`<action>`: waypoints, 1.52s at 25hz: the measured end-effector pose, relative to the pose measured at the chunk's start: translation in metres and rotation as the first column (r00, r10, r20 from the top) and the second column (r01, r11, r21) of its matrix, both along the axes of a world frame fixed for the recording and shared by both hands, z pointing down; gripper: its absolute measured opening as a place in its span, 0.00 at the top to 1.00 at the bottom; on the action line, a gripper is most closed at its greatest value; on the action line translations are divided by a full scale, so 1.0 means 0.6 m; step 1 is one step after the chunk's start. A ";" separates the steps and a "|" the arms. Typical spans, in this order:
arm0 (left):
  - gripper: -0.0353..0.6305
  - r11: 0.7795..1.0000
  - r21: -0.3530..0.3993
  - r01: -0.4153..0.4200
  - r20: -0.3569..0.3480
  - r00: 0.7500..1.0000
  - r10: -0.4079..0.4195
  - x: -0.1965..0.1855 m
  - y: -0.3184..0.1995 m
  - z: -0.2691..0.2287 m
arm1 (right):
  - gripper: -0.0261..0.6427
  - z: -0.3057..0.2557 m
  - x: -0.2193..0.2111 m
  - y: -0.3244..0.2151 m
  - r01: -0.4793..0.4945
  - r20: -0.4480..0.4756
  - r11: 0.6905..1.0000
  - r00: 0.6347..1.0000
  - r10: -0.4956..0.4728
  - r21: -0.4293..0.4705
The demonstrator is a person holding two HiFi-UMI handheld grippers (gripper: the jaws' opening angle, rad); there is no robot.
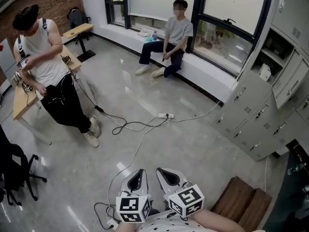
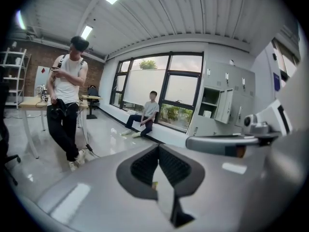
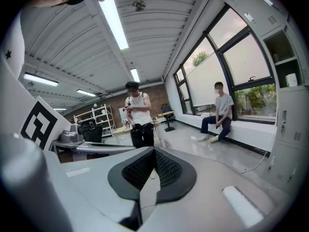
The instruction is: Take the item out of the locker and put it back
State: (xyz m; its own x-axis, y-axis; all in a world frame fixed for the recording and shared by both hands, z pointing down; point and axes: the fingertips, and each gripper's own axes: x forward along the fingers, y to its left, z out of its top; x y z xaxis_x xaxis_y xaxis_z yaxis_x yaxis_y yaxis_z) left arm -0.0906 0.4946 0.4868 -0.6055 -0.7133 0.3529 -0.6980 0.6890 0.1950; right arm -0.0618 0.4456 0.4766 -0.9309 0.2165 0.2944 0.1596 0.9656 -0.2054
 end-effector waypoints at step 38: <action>0.94 0.641 -0.013 -0.768 0.058 0.639 0.767 0.004 -1.201 -0.050 | 0.96 -0.035 0.086 -1.146 -0.844 0.024 0.536 0.536 0.844 0.011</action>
State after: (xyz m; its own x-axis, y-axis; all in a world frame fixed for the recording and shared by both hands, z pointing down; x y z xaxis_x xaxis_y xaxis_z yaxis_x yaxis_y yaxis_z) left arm -0.0881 -0.2259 0.4569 0.1438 -0.9342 0.3266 -0.9843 -0.1008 0.1452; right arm -0.0102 -0.2422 0.4554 -0.6827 -0.6773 0.2742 -0.7289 0.6575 -0.1908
